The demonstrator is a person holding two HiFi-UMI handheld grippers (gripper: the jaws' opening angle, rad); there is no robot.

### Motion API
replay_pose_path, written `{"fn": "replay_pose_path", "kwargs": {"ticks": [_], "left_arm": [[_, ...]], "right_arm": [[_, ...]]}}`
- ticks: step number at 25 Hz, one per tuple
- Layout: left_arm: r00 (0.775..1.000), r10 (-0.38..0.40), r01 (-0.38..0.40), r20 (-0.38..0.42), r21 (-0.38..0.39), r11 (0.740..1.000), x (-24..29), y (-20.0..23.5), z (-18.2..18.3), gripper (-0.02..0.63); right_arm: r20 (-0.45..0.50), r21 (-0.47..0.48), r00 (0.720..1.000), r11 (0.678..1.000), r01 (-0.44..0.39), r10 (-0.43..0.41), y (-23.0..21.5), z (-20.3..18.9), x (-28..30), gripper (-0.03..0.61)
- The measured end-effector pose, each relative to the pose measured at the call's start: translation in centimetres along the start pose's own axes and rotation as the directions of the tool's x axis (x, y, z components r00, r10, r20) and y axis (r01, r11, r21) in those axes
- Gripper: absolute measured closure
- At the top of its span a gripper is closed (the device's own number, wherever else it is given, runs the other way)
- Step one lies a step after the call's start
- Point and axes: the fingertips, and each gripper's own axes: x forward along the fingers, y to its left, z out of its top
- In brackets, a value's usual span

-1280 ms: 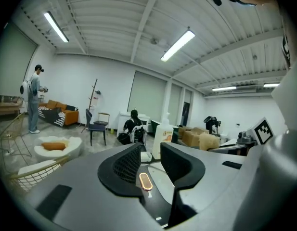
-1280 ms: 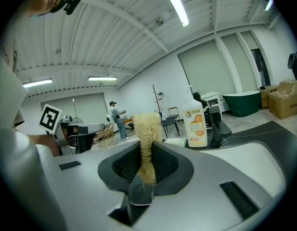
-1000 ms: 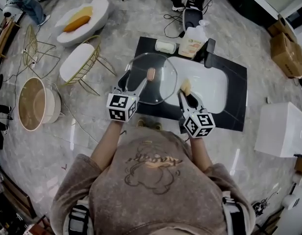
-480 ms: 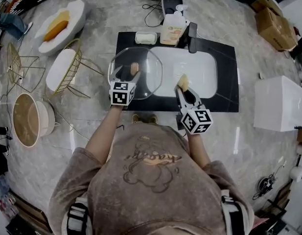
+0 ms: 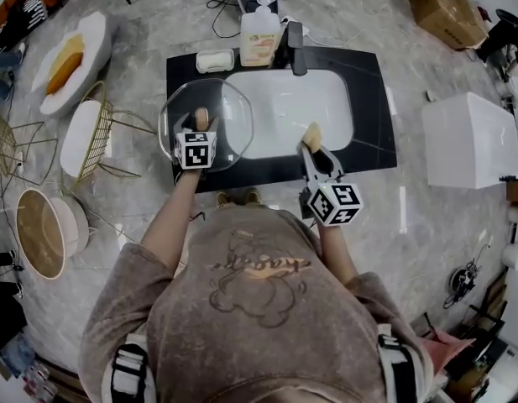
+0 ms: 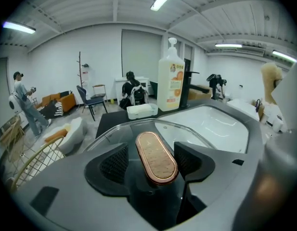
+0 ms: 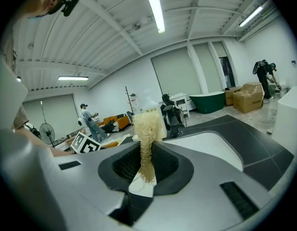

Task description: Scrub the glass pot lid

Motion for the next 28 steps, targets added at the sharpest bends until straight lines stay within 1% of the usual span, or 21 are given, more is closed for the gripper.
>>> {"fn": "replay_pose_path", "kwargs": {"ticks": [5, 8, 11, 12, 17, 19, 22, 28], "left_arm": [[0.999, 0.021, -0.021, -0.026, -0.006, 1.000, 1.0, 0.0, -0.6, 0.326], [0.999, 0.027, -0.028, -0.026, -0.008, 1.000, 1.1, -0.4, -0.5, 0.354], [0.999, 0.034, -0.034, -0.026, -0.014, 0.999, 1.1, -0.3, -0.5, 0.358], [0.999, 0.035, -0.036, -0.027, -0.018, 0.999, 1.1, -0.3, -0.5, 0.373], [0.997, 0.048, -0.052, -0.057, -0.071, 0.996, 0.9, 0.0, -0.5, 0.394], [0.997, 0.053, -0.057, -0.061, -0.071, 0.996, 0.8, 0.2, -0.5, 0.407], [0.997, 0.050, -0.053, -0.057, -0.056, 0.997, 0.4, 0.5, 0.1, 0.428], [1.000, 0.026, -0.027, -0.012, -0.061, 0.998, -0.7, 1.0, 2.0, 0.431]], "right_arm": [[-0.001, 0.008, 0.999, 0.999, 0.035, -0.035, -1.3, 0.0, -0.5, 0.526], [-0.003, 0.011, 0.999, 0.999, 0.040, -0.040, -1.4, -0.1, -0.4, 0.526], [-0.011, 0.015, 0.999, 0.999, 0.036, -0.036, -1.3, -0.3, -0.2, 0.526], [-0.013, 0.016, 0.999, 0.999, 0.034, -0.034, -1.2, -0.4, -0.1, 0.526], [-0.019, 0.017, 0.999, 0.999, 0.029, -0.028, -1.1, -0.7, 0.1, 0.526], [-0.020, 0.018, 0.999, 0.999, 0.029, -0.028, -1.2, -0.8, 0.2, 0.526], [-0.020, 0.016, 0.999, 0.999, 0.028, -0.028, -1.2, -0.8, 0.3, 0.526], [-0.016, 0.004, 1.000, 1.000, 0.002, -0.002, -0.3, -0.4, 1.0, 0.526]]}}
